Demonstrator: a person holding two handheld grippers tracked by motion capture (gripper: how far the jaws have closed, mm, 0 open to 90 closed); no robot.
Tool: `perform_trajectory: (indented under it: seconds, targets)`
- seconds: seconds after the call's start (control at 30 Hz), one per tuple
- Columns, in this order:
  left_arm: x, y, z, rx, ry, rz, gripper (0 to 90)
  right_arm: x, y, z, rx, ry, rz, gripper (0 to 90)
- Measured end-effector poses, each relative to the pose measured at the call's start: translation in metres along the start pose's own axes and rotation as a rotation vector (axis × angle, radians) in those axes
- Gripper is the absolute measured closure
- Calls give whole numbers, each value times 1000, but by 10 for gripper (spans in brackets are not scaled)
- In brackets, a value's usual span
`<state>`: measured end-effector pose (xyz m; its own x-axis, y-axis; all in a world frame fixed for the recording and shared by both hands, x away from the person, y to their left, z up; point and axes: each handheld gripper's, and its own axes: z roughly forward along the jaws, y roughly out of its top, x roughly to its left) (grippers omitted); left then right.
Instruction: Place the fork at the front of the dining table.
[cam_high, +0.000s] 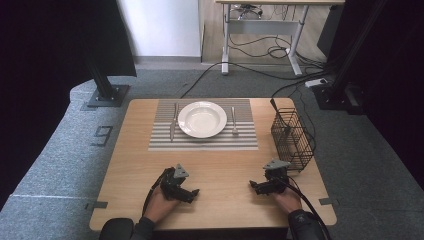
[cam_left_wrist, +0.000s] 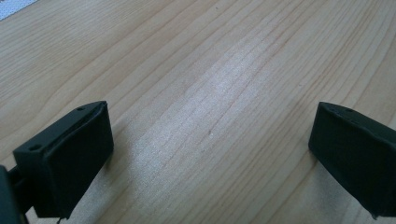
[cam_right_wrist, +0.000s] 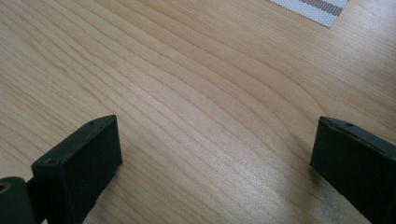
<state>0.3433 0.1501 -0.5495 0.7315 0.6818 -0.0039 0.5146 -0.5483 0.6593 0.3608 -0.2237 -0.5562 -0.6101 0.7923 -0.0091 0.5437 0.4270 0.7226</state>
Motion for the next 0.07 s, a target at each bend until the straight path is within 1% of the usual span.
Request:
perform_trajectory:
  seconds: [0.07]
  targets:
    - [0,0,0,0,0,0,0,0,0,0,0,1,-1,9]
